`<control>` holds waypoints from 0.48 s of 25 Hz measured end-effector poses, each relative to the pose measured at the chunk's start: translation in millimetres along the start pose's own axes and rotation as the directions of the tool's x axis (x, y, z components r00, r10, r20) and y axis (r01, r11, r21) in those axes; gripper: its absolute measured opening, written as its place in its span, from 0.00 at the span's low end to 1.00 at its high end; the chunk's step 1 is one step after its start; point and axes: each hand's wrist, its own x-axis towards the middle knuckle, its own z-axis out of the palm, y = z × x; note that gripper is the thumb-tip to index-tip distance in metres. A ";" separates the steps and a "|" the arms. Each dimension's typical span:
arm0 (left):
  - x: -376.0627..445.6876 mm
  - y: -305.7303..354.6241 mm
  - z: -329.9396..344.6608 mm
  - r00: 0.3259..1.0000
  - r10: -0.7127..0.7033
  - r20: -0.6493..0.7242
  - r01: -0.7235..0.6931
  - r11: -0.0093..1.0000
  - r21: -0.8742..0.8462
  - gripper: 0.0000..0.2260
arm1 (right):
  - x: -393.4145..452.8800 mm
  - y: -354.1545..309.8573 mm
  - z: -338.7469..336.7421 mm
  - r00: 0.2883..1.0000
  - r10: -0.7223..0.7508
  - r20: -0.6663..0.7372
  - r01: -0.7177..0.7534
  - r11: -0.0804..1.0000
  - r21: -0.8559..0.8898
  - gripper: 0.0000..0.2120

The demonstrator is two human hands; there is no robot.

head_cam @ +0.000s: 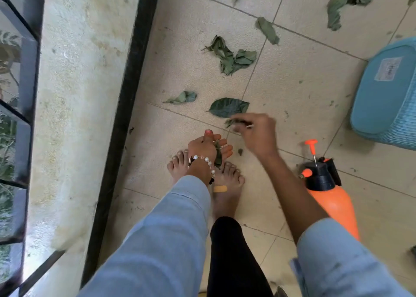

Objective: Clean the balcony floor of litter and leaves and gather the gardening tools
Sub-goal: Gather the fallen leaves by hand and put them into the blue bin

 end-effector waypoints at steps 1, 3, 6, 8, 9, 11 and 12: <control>-5.2 -3.2 -2.6 0.999 0.011 -0.039 -0.007 0.996 0.087 0.18 | -18.3 -10.1 9.3 0.996 -0.065 0.064 0.065 0.998 -0.003 0.10; -9.0 -14.9 -11.8 0.989 0.034 -0.147 -0.016 0.993 0.121 0.41 | -49.0 -17.8 27.2 0.940 -0.177 0.293 0.208 0.975 -0.080 0.14; 3.2 -21.8 -15.8 0.990 -0.040 -0.134 0.049 0.997 0.064 0.43 | -65.2 -6.4 29.0 0.749 -0.012 0.662 0.142 0.979 -0.144 0.18; 24.8 -36.5 -20.5 0.985 -0.060 -0.164 0.055 0.998 -0.038 0.31 | -67.9 -2.0 20.2 0.747 -0.054 0.662 -0.100 0.976 0.192 0.14; 19.3 -31.6 -19.2 0.983 -0.042 -0.176 0.037 0.999 -0.031 0.29 | -68.3 0.1 17.2 0.846 -0.025 0.533 -0.220 0.893 0.391 0.11; 19.4 -27.6 -27.6 0.988 -0.006 -0.155 0.003 1.000 -0.020 0.18 | -61.6 16.1 15.8 0.960 0.240 0.145 -0.280 0.798 0.533 0.09; 9.0 -19.1 -27.4 0.992 0.005 -0.126 -0.009 0.999 -0.036 0.16 | -56.6 32.0 18.7 0.944 0.327 -0.039 -0.277 0.854 0.440 0.08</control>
